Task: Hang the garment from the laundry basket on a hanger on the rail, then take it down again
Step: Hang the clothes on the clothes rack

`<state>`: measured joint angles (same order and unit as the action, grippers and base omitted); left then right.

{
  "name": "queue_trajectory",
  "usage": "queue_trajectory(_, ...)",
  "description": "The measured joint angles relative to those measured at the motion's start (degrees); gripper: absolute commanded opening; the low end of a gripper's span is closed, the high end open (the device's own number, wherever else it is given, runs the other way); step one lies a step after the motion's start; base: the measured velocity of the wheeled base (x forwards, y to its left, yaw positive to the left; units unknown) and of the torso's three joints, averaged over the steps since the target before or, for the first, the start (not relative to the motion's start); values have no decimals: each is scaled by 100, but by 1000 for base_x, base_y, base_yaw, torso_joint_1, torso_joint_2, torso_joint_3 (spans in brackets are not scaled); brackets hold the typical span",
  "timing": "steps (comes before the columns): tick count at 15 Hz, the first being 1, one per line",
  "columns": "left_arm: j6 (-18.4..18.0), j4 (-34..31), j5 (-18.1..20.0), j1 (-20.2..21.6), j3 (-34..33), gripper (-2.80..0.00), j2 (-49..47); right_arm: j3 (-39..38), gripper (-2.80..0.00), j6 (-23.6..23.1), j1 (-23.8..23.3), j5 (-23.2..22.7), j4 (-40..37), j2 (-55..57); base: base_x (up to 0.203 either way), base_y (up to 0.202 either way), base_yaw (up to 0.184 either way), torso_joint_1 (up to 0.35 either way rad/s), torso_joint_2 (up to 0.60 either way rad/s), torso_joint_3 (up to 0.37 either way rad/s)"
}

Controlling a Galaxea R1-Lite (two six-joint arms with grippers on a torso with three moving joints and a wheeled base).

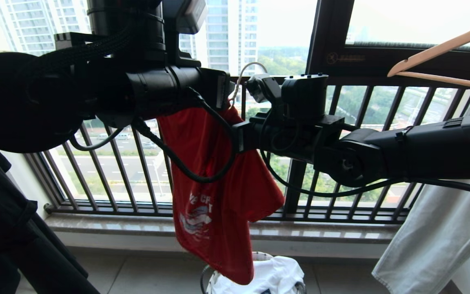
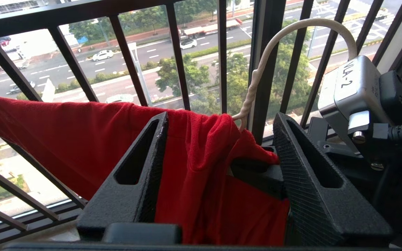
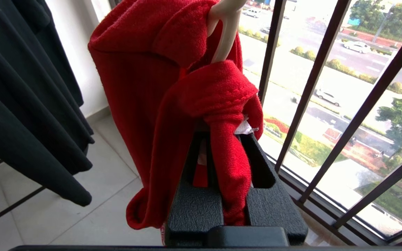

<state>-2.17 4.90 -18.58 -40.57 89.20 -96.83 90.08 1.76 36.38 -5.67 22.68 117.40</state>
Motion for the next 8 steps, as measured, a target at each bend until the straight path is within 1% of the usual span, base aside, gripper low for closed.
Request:
queue_trajectory(3,16,-88,-49,-5,-118,0,163,0,-280,0,-2,0,1,2,0,0,0,0,0,0)
queue_trajectory(4,28,-96,-183,-5,-191,0,238,0,-280,0,0,2,1,3,0,0,0,0,0,0)
queue_trajectory(5,40,-88,-350,-2,-272,-280,308,0,-280,0,-2,0,1,5,0,0,0,0,0,0)
queue_trajectory(6,49,-95,-450,0,-364,-280,387,0,-280,0,-2,1,1,5,0,0,0,0,0,0)
queue_trajectory(8,49,-138,-456,16,-450,-280,518,0,-280,0,-2,1,1,2,0,0,0,0,0,0)
